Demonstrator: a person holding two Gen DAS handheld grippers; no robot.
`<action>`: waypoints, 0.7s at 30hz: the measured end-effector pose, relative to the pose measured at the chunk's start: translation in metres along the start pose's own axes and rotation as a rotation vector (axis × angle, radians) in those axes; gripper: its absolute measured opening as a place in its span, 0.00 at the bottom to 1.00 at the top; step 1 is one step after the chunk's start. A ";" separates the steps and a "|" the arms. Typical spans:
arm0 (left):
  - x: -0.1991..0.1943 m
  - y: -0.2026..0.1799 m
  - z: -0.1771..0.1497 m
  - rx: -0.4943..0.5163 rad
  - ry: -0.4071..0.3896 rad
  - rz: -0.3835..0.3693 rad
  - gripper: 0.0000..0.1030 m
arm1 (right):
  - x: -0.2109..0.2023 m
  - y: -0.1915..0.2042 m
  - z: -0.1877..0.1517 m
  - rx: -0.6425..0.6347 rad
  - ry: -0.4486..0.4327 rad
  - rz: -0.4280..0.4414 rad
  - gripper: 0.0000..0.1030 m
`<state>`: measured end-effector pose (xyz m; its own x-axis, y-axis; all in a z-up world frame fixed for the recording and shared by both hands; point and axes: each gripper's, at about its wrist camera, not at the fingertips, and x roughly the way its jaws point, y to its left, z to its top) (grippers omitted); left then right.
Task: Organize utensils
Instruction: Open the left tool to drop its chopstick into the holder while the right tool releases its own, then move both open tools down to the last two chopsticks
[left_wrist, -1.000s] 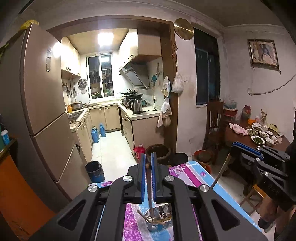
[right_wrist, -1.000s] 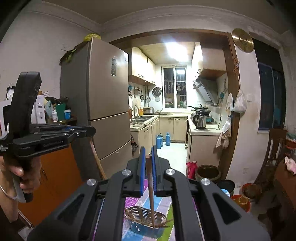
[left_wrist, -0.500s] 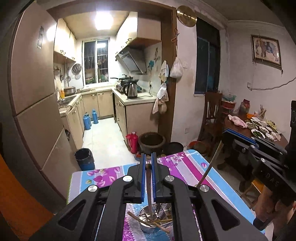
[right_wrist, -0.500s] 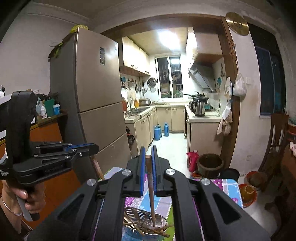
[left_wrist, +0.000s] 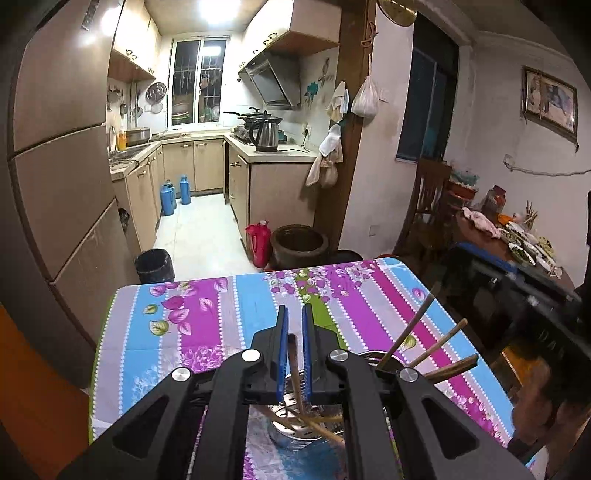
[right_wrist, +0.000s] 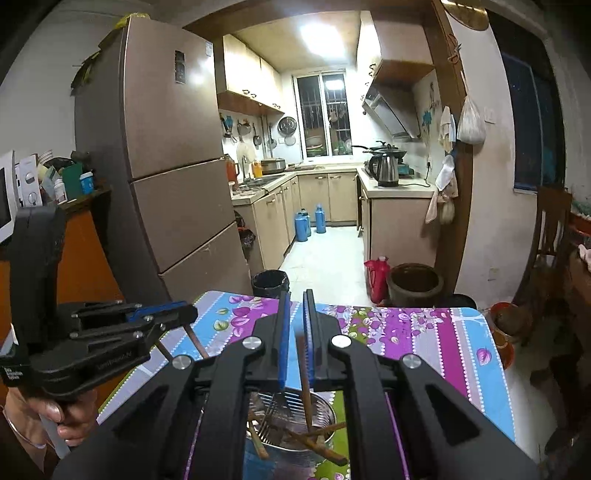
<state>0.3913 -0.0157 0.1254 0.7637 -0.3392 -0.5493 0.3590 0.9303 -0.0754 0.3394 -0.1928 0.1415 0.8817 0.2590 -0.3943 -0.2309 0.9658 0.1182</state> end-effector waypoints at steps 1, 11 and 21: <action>-0.005 0.003 0.003 -0.002 -0.014 0.006 0.07 | -0.006 -0.001 0.003 0.003 -0.012 0.000 0.06; -0.151 0.005 0.005 0.016 -0.256 0.075 0.19 | -0.134 -0.024 -0.001 -0.109 -0.133 -0.059 0.06; -0.217 -0.051 -0.251 0.288 -0.038 0.269 0.37 | -0.262 -0.065 -0.234 -0.190 0.116 -0.318 0.06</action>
<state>0.0725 0.0456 0.0399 0.8686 -0.0985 -0.4857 0.2748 0.9113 0.3067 0.0270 -0.3201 0.0236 0.8715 -0.0649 -0.4860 -0.0351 0.9804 -0.1937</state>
